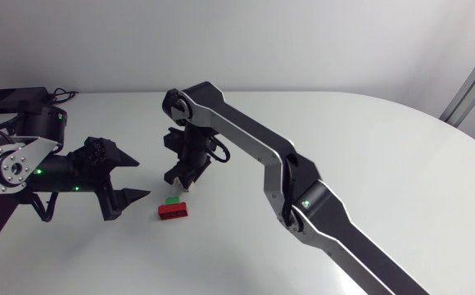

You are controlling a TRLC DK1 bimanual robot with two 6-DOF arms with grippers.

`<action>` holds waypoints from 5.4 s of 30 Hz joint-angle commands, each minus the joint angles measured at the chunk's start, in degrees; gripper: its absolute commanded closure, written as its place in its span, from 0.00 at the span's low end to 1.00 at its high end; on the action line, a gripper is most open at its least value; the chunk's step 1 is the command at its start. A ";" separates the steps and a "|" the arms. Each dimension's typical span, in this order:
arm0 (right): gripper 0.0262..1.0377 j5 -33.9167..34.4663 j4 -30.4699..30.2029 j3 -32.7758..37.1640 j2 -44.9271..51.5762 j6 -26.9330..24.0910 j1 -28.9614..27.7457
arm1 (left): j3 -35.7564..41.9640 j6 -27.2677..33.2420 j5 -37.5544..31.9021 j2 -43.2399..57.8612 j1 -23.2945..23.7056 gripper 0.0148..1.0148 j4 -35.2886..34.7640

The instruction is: Separate the duplo bricks

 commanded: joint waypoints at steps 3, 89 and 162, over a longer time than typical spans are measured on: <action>0.76 0.65 -2.58 3.30 4.10 0.90 0.85 | -1.60 0.21 0.86 -1.36 -0.68 0.10 -0.66; 0.11 -4.36 42.77 -111.66 -63.05 -1.47 -3.37 | -4.59 -0.23 -9.95 -3.47 -15.97 0.10 -12.61; 0.29 -29.32 34.51 -113.77 -51.45 -15.36 -13.21 | -6.79 -1.73 -11.36 -8.48 -19.49 0.10 -13.31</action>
